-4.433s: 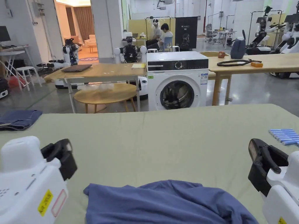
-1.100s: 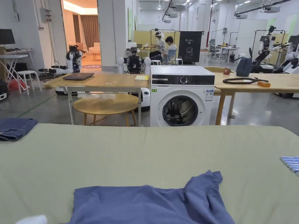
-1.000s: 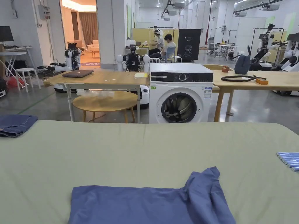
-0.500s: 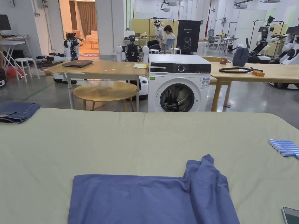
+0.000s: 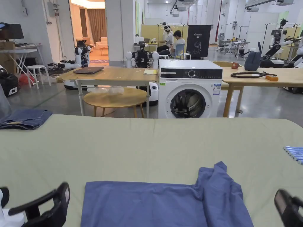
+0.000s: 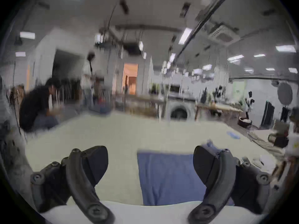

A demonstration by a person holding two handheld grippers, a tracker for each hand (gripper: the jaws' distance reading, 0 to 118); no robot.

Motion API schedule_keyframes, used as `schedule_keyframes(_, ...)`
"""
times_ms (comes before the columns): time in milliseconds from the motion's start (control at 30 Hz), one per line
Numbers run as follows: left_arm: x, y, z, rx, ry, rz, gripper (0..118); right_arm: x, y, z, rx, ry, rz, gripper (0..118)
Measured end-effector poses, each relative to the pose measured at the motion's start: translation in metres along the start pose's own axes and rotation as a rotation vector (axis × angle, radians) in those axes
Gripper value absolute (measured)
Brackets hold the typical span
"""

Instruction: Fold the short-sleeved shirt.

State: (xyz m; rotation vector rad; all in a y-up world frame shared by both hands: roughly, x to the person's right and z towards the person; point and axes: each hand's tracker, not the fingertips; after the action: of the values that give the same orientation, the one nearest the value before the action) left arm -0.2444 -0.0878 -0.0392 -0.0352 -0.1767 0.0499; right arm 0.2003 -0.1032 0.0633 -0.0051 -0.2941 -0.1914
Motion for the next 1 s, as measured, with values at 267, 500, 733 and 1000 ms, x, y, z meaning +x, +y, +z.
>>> schedule_keyframes(267, 0.013, 0.003, -0.043, -0.02, -0.067, 0.09, 0, -0.027, 0.013, -0.027, 0.021, 0.072, 0.036, 0)
schedule_keyframes(500, 0.0, -0.02, -0.165, -0.286, -0.066, 0.081, 0, -0.03, -0.005, -0.068, -0.063, 0.053, 0.04, 0)
schedule_keyframes(733, -0.025, -0.096, -0.35, -0.793, 0.021, 0.145, 118, -0.022, -0.045, -0.12, -0.148, 0.007, 0.045, 0)
schedule_keyframes(1000, -0.029, -0.197, -0.431, -1.026, 0.134, 0.098, 92, -0.004, -0.094, -0.176, -0.288, -0.067, 0.013, 0)
